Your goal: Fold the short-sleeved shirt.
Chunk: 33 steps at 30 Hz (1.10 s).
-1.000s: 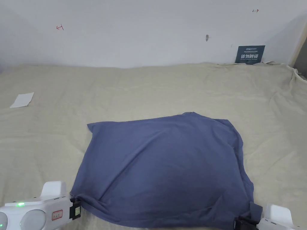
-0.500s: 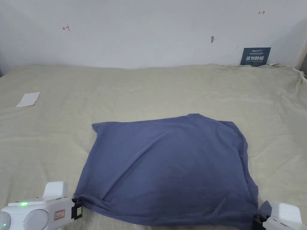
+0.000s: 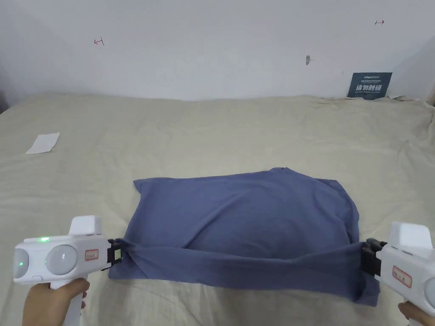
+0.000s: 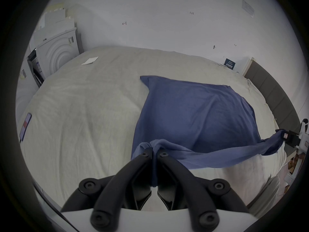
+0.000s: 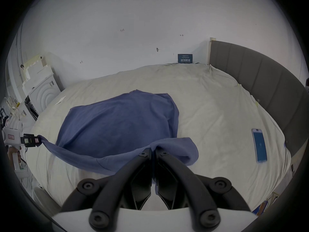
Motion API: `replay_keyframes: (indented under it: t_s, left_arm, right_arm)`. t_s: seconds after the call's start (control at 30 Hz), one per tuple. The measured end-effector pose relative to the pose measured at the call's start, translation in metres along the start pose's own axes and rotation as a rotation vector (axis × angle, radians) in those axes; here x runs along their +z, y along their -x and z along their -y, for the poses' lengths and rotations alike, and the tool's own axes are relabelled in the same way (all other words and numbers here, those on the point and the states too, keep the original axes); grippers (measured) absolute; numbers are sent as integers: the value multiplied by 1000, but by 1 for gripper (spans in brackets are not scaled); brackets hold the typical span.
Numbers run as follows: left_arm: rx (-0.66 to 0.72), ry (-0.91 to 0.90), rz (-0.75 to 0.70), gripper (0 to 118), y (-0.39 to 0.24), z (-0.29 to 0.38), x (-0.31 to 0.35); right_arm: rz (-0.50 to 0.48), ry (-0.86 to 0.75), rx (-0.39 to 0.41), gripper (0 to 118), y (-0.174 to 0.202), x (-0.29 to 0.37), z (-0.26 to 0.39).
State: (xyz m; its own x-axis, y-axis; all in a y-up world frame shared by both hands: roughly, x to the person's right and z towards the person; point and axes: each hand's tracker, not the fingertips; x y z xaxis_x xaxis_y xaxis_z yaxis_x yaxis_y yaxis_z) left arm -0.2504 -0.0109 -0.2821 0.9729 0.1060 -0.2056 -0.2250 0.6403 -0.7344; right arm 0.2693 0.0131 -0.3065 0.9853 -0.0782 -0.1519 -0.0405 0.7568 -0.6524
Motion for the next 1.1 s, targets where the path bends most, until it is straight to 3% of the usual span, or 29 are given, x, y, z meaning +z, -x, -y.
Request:
replay_keyframes:
  t_s: [0.27, 0.6, 0.93, 1.03, 1.1]
  left_arm:
    - [-118, 59, -42, 2, -17, -44, -61]
    - [-183, 172, -96, 2, -28, -53, -139]
    - [-165, 216, -102, 4, -26, -45, -154]
    - [-129, 221, -62, 26, -25, -51, -146]
    - [-114, 211, -44, 55, -27, -55, -137]
  right_arm:
    - [13, 67, 38, 2, -3, -68, -36]
    - [69, 214, 41, 2, -6, -150, -35]
    - [91, 300, 0, 2, -7, -168, -6]
    - [81, 277, -29, 4, -7, -159, -14]
    - [81, 238, -36, 17, -5, -149, -20]
